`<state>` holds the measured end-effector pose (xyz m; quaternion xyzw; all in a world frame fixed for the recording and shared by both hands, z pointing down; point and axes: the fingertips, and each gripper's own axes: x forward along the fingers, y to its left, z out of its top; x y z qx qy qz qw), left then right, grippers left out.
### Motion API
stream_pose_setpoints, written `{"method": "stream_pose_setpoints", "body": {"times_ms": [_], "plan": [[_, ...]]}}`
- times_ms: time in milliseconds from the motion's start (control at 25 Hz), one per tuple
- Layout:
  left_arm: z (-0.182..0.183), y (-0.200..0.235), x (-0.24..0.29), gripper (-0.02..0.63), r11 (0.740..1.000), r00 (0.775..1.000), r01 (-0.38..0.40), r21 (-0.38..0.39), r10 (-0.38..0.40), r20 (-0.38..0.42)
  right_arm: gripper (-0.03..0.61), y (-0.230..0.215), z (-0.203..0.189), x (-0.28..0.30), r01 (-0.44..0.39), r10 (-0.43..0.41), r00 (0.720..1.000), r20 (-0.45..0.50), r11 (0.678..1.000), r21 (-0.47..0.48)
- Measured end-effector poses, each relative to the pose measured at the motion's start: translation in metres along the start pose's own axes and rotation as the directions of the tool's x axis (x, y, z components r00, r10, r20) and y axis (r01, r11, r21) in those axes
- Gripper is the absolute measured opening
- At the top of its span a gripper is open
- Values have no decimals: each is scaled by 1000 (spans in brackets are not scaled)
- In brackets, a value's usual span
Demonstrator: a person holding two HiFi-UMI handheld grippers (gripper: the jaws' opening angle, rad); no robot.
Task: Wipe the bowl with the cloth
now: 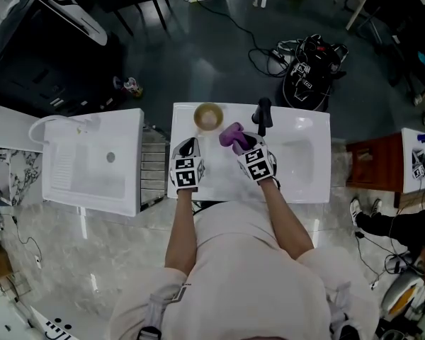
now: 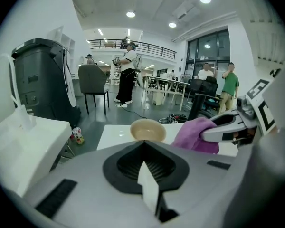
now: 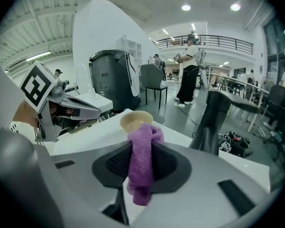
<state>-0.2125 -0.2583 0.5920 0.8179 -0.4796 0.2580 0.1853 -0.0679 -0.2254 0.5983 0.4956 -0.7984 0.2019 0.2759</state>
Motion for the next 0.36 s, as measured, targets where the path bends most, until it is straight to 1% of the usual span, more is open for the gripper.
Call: {"method": "stream_pose_setpoints", "body": {"times_ms": [160, 240, 360], "plan": [[5, -5, 0, 6, 996, 998, 58, -62, -56, 29, 89, -1, -1, 1, 9, -9, 1000, -6, 1000, 5], [10, -4, 0, 6, 996, 998, 61, -59, -58, 40, 89, -3, 0, 1, 19, -19, 1000, -2, 1000, 13], [15, -3, 1, 6, 998, 997, 58, -32, -57, 46, 89, -8, 0, 2, 42, -42, 999, 7, 999, 28]]}}
